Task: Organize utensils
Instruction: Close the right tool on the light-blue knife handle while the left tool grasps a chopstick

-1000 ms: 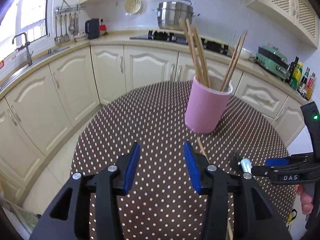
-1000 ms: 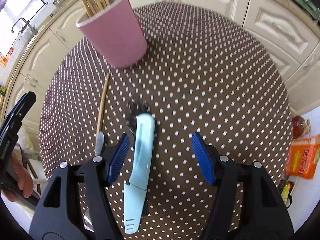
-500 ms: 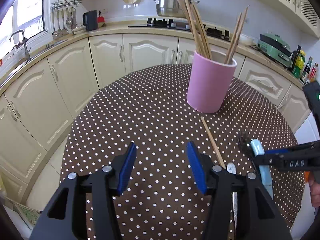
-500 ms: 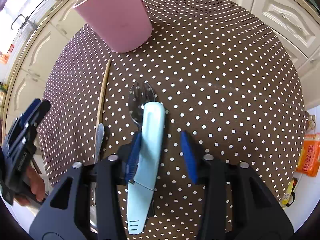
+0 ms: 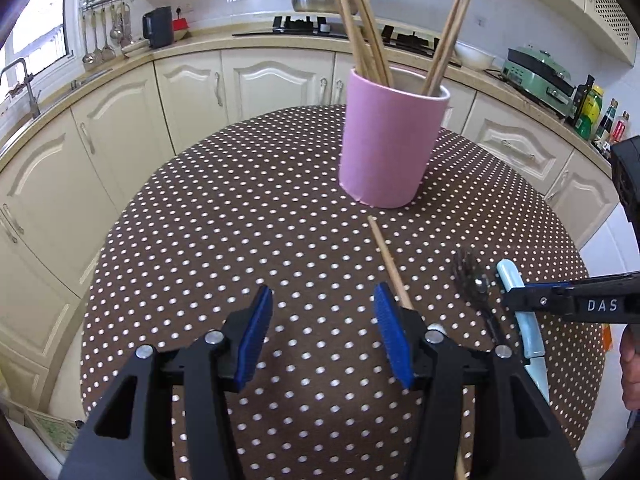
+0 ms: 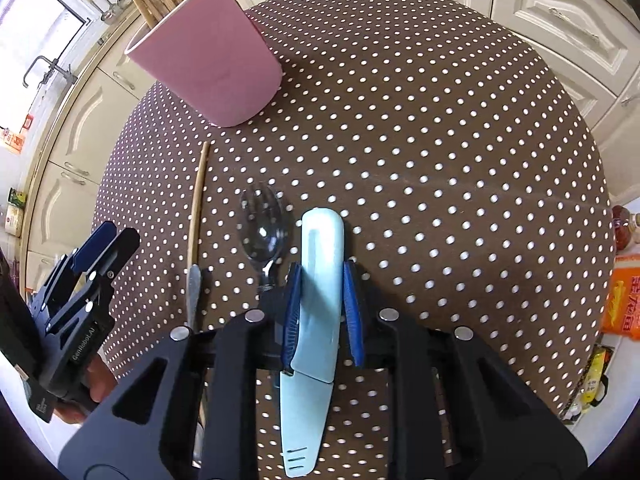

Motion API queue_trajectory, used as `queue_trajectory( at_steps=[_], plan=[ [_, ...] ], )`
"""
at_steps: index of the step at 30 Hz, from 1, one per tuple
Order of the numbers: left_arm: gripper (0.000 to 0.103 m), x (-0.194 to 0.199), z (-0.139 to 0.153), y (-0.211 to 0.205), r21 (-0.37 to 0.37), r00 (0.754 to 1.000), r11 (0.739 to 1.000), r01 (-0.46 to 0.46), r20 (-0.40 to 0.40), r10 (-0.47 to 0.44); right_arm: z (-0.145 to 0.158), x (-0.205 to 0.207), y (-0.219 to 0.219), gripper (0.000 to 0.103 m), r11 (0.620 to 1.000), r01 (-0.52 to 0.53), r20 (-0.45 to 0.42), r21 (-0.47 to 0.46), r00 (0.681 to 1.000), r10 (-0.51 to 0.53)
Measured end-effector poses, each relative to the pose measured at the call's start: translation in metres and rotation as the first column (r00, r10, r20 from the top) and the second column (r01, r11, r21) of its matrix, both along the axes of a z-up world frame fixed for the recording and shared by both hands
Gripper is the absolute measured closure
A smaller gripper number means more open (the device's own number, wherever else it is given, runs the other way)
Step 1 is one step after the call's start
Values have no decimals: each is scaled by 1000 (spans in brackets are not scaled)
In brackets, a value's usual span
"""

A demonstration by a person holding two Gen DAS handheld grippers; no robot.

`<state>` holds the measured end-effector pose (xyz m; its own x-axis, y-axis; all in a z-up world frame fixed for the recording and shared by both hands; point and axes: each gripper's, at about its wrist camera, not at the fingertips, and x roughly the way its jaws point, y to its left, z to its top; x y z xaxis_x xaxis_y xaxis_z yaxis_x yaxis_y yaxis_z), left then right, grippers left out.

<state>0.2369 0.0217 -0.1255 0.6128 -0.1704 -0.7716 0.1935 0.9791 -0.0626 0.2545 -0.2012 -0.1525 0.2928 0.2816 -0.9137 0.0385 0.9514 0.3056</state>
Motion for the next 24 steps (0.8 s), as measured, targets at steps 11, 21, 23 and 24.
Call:
queue_trajectory(
  at_steps=[11,21,23,24],
  plan=[
    [50,29,-13,-40,14,998,999,38,-56,-37,20,19,-36,82,999,36,44,-23,998,-35],
    [54,66,-29,-71,98,996,995,-35,-78,43,15,45,-50,82,997,59,50,-40,997,-57],
    [84,70,-28,-71,87,996,995,-46,-77,53,15,49,-54,82,997,63,54,-44,997,-60],
    [95,73,-28,-67,74,994,996,-55,-87,61,13,48,-52,82,997,62,55,-46,997,-59]
  ],
)
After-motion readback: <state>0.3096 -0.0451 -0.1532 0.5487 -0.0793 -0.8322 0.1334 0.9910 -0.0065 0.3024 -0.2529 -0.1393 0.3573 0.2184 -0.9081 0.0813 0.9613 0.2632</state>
